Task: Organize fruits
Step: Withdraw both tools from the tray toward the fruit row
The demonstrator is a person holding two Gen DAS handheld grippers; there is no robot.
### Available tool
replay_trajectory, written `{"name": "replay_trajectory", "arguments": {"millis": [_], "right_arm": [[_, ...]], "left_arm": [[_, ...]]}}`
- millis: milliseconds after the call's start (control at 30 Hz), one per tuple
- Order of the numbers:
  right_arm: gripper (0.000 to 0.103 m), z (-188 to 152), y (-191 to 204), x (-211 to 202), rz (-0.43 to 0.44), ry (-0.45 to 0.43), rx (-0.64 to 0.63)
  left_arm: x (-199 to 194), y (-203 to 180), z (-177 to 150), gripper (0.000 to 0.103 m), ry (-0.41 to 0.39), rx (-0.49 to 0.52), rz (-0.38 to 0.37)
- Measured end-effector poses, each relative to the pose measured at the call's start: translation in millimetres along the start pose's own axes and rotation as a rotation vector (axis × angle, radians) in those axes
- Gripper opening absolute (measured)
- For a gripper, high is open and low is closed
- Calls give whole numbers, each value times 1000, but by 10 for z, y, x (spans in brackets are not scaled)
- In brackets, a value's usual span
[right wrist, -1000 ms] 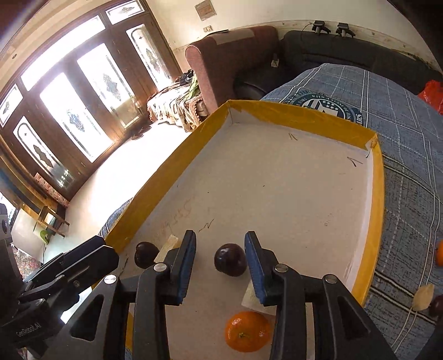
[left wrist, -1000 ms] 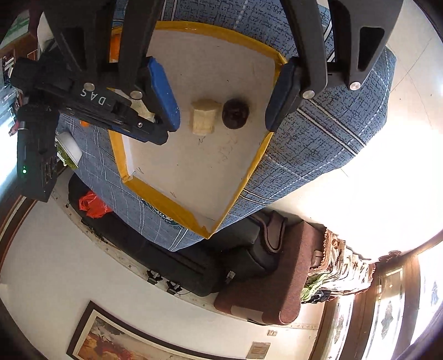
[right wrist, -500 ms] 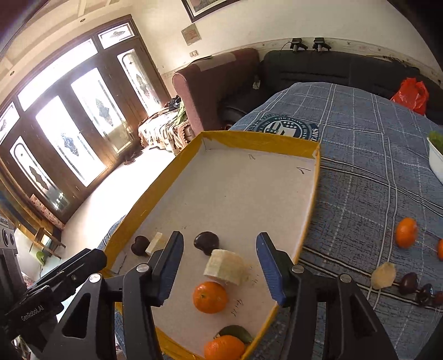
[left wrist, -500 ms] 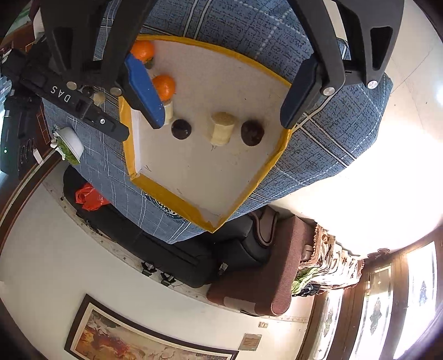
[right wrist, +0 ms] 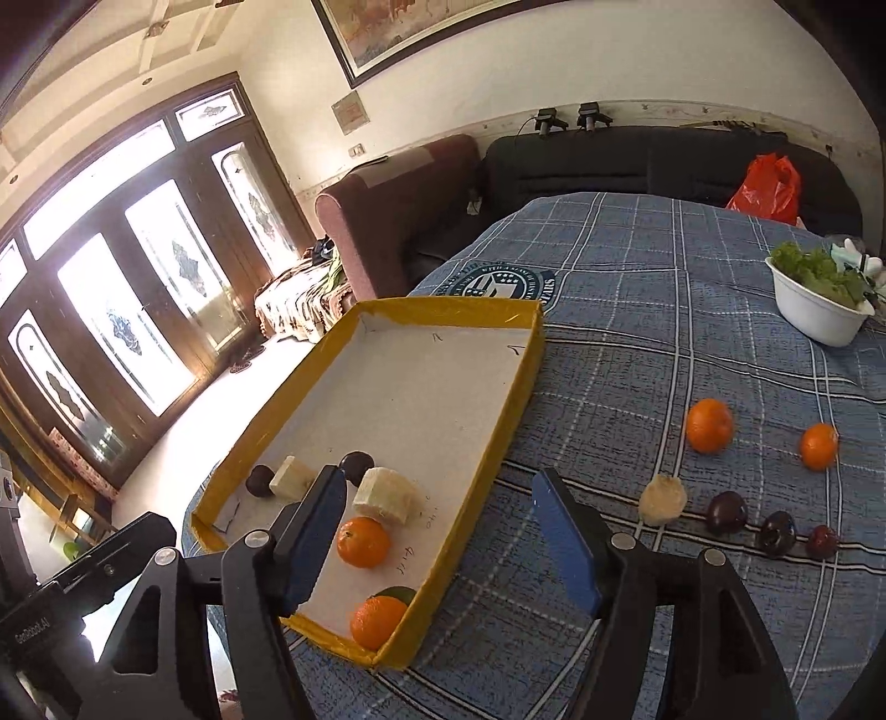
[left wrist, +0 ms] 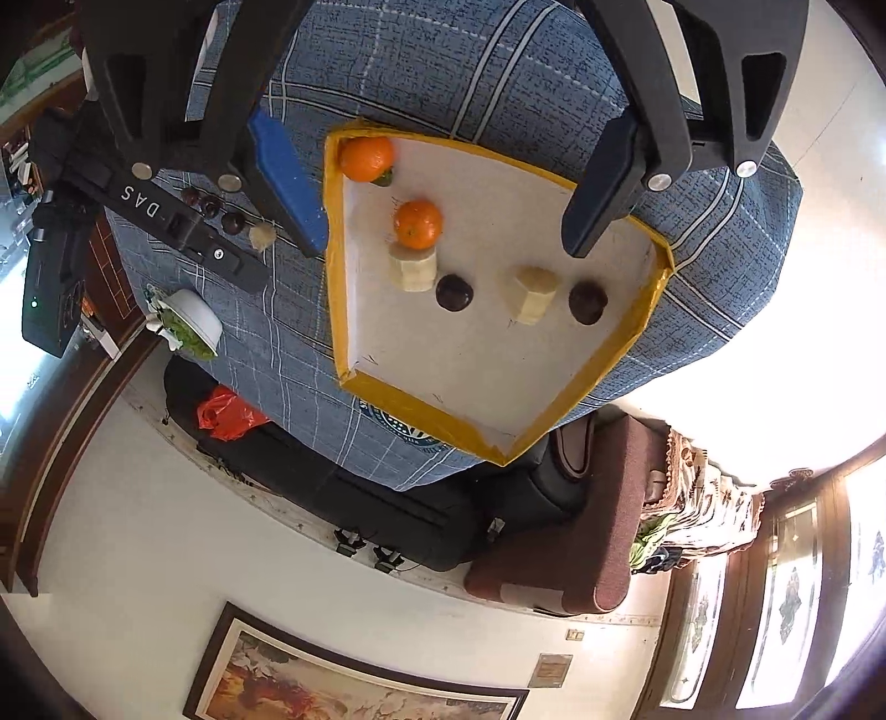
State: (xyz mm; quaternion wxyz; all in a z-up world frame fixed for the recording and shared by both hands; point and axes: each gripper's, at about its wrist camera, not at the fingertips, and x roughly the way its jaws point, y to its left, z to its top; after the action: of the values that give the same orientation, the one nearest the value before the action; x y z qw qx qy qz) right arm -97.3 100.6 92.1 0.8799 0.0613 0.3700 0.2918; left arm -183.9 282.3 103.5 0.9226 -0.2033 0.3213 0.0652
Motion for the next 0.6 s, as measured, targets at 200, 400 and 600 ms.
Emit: {"name": "replay_trajectory", "arguments": {"millis": [200, 400, 600], "right_arm": [[77, -100, -291, -219, -45, -25, 42], [77, -202, -753, -394, -105, -37, 115], [77, -315, -1164, -484, -147, -39, 188]], "left_arm": [[104, -272, -104, 86, 37, 42, -36], [201, -553, -211, 86, 71, 98, -65], [403, -790, -290, 86, 115, 134, -78]]}}
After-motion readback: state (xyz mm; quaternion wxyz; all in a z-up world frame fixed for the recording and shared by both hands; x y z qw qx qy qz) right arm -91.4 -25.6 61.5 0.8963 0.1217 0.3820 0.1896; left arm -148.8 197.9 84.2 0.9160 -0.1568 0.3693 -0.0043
